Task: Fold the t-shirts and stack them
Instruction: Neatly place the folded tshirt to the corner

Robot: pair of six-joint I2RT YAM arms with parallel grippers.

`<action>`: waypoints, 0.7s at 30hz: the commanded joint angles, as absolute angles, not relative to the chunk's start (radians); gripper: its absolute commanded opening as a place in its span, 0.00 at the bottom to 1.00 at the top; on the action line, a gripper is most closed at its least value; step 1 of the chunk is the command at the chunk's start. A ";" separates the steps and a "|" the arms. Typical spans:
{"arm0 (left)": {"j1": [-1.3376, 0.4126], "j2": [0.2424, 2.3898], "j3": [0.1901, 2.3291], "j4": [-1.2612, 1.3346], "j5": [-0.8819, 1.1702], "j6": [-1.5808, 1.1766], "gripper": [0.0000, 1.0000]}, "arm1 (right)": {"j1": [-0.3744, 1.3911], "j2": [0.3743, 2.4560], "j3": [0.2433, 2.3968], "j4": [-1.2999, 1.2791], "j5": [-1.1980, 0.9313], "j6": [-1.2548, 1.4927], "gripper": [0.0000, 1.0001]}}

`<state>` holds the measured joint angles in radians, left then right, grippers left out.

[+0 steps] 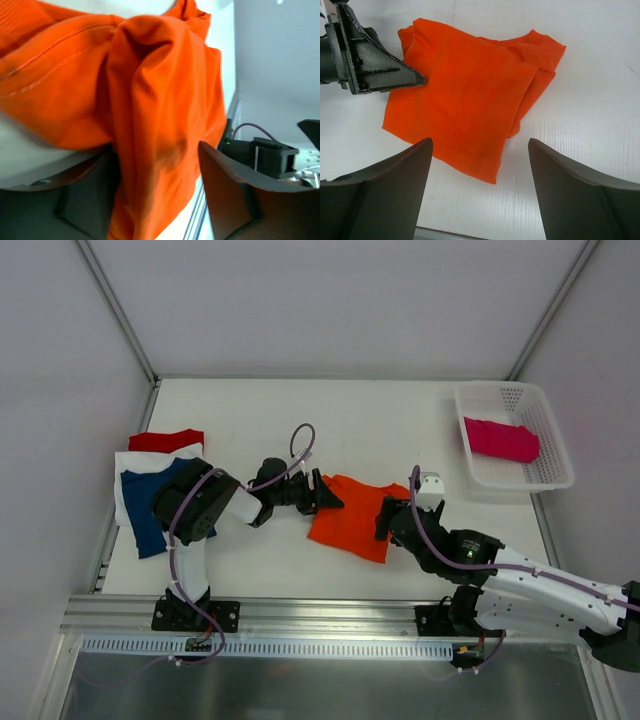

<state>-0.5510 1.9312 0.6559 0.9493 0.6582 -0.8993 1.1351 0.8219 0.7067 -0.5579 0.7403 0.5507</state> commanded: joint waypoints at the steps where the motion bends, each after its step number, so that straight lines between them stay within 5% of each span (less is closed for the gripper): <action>1: -0.572 1.979 0.683 0.879 0.680 -0.856 0.66 | 1.143 0.802 0.701 -0.557 0.765 0.571 0.81; 5: -0.600 2.003 0.710 0.910 0.695 -0.876 0.81 | 1.146 0.798 0.696 -0.578 0.769 0.580 0.81; 10: -0.617 2.034 0.741 0.916 0.704 -0.885 0.77 | 1.147 0.781 0.684 -0.575 0.769 0.587 0.80; 15: -0.626 2.048 0.756 0.897 0.695 -0.879 0.41 | 1.147 0.769 0.672 -0.581 0.772 0.597 0.80; 16: -0.627 2.051 0.761 0.884 0.695 -0.873 0.19 | 1.146 0.764 0.669 -0.581 0.772 0.600 0.80; 18: -0.633 2.052 0.772 0.853 0.690 -0.856 0.00 | 1.147 0.755 0.660 -0.583 0.773 0.603 0.80; 21: -0.638 2.051 0.773 0.853 0.689 -0.847 0.00 | 1.147 0.747 0.653 -0.586 0.773 0.607 0.80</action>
